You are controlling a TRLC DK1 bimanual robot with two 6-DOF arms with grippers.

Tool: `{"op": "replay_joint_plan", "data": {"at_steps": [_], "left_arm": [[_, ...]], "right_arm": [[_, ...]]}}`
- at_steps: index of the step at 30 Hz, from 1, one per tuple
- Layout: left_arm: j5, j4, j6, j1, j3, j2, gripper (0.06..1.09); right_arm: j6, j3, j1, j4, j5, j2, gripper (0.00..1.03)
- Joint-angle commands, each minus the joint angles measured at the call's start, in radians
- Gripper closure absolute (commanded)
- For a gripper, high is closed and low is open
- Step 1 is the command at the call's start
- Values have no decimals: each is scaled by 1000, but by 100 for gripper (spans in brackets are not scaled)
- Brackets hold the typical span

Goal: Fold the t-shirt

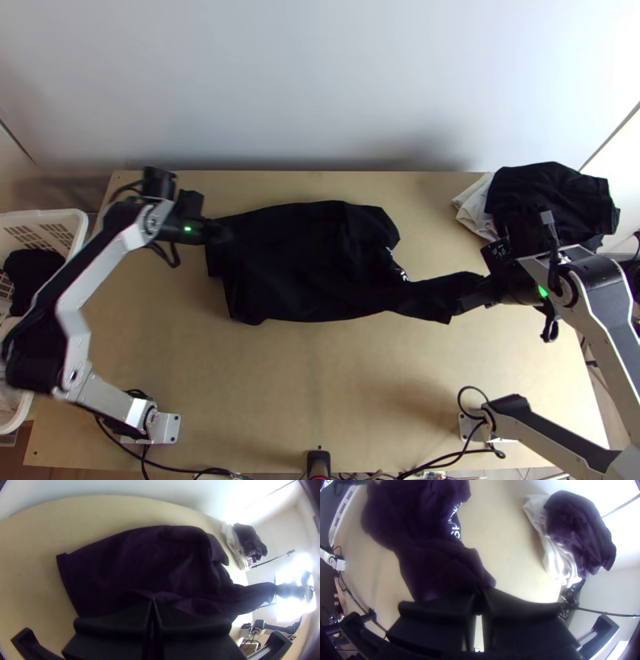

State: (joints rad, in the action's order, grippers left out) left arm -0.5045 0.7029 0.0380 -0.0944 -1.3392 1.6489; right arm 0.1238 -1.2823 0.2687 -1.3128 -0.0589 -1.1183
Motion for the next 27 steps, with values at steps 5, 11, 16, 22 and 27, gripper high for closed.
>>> {"op": "replay_joint_plan", "data": {"at_steps": [5, 11, 16, 22, 27], "left_arm": [[41, -92, -26, -28, 97, 107, 18], [31, 33, -35, -18, 123, -107, 12], [14, 244, -109, -19, 190, -296, 12], [15, 270, -221, -25, 387, -449, 18], [37, 195, -217, -47, 449, -462, 22]], "right_arm": [[-4, 89, -26, 30, 1, 12, 100], [-7, 95, -28, 32, 2, 20, 100], [-9, 100, -28, 30, 2, 34, 100], [-10, 113, -28, 30, 2, 49, 100], [-12, 115, -28, 30, 4, 58, 100]]}}
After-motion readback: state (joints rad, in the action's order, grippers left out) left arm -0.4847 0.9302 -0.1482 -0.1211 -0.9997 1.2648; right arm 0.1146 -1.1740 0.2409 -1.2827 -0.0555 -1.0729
